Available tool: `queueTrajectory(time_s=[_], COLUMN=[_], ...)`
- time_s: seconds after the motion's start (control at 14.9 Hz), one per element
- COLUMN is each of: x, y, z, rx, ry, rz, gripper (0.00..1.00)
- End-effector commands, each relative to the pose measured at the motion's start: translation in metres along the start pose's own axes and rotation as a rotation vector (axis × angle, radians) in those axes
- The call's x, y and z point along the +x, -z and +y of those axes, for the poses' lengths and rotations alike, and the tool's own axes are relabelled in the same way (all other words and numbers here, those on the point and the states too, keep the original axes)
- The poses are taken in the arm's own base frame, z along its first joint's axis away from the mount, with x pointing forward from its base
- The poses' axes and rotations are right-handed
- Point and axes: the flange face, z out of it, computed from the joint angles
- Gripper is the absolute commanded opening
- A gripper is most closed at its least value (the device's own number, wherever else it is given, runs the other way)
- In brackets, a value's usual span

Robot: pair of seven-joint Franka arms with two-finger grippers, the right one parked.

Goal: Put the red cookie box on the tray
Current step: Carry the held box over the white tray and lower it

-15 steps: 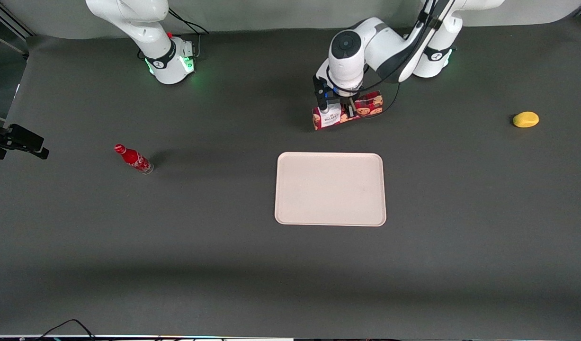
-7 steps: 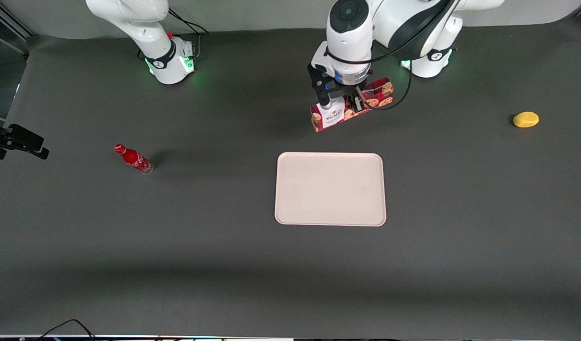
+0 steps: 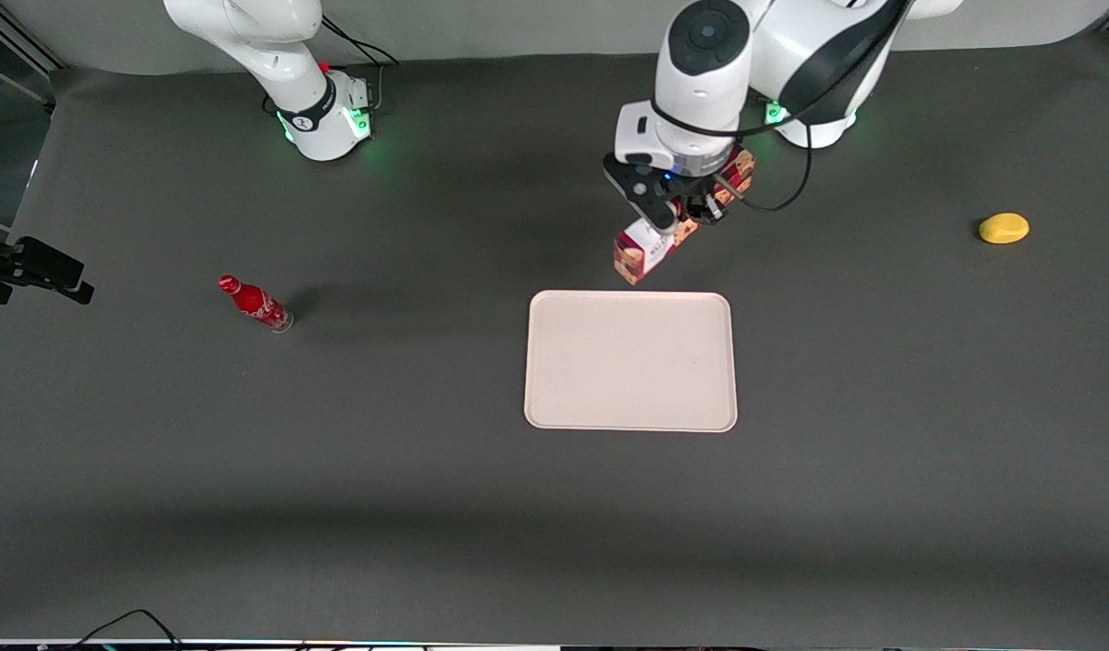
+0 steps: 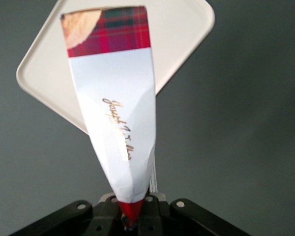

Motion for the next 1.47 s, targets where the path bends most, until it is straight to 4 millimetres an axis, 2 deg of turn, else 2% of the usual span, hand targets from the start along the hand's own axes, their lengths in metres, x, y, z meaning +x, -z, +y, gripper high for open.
queueTrajectory(time_s=[0.0, 0.13, 0.27, 0.33, 0.67, 0.94, 1.21, 1.41], x=[0.003, 0.010, 0.024, 0.030, 0.059, 0.067, 0.067, 0.068], y=[0.004, -0.008, -0.025, -0.035, -0.107, -0.159, -0.192, -0.214], z=[-0.036, -0.054, -0.059, -0.061, -0.083, -0.116, -0.133, -0.135], rx=[-0.059, -0.085, -0.107, -0.109, -0.113, -0.114, -0.098, -0.097], ry=[0.363, 0.574, 0.790, 0.833, 0.824, 0.843, 0.850, 0.843], rz=[0.047, 0.067, 0.079, 0.080, 0.079, 0.082, 0.079, 0.063], gripper=[0.00, 0.00, 0.00, 0.00, 0.00, 0.00, 0.00, 0.00])
